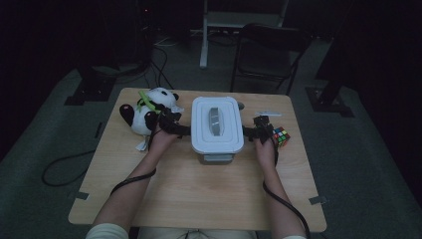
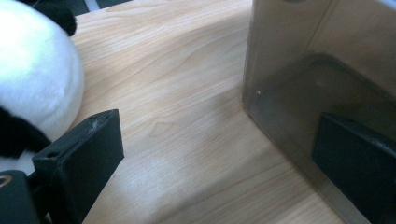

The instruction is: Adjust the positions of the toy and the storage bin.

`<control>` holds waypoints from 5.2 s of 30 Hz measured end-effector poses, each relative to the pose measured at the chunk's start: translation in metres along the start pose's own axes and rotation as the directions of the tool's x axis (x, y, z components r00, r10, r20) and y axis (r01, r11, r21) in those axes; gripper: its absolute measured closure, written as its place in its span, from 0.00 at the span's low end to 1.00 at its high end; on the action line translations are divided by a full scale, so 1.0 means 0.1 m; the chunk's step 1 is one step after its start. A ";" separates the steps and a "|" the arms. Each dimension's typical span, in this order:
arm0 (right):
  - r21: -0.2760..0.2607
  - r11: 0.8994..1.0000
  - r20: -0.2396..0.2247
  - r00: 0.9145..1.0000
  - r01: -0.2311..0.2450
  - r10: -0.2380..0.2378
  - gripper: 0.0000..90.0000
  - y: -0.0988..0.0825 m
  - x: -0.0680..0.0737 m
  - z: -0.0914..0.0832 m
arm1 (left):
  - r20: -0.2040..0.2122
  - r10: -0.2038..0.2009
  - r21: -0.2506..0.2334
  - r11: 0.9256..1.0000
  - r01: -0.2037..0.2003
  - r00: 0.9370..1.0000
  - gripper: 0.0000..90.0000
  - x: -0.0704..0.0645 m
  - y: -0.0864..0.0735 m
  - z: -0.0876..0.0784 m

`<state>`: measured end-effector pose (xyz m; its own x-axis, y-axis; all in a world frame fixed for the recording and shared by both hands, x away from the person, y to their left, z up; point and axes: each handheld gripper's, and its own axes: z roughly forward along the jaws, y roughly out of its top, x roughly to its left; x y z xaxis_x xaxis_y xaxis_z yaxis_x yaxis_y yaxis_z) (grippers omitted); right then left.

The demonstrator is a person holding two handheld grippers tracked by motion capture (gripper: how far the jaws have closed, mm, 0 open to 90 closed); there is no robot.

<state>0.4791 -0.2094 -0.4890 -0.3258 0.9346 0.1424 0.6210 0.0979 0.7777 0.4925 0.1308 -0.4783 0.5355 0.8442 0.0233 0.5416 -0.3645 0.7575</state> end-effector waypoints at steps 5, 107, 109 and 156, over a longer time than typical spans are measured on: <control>-0.019 1.000 -0.070 0.997 0.025 -0.026 0.24 0.07 0.06 0.04 | 0.006 0.007 -0.004 1.000 -0.007 1.000 0.04 -0.01 0.04 0.00; 0.017 0.971 -0.238 0.944 0.239 -0.229 0.27 -0.93 0.53 -0.86 | 0.094 0.137 0.021 0.990 -0.139 0.986 0.04 -0.31 -0.37 -0.46; 0.009 0.976 -0.266 0.941 0.220 -0.209 0.27 -0.93 0.53 -0.88 | 0.099 0.130 0.020 0.991 -0.133 0.987 0.04 -0.28 -0.37 -0.45; -0.092 0.995 -0.019 0.999 0.039 -0.041 0.13 -0.43 -0.70 -1.02 | 0.127 0.155 0.051 0.985 -0.163 0.980 0.03 -0.07 -1.00 -0.90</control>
<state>0.4026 -0.3135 -0.4702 -0.3643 0.9233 0.1217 0.5396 0.1027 0.8356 0.3768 0.1967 -0.4951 0.6911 0.7205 0.0576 0.4797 -0.5168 0.7091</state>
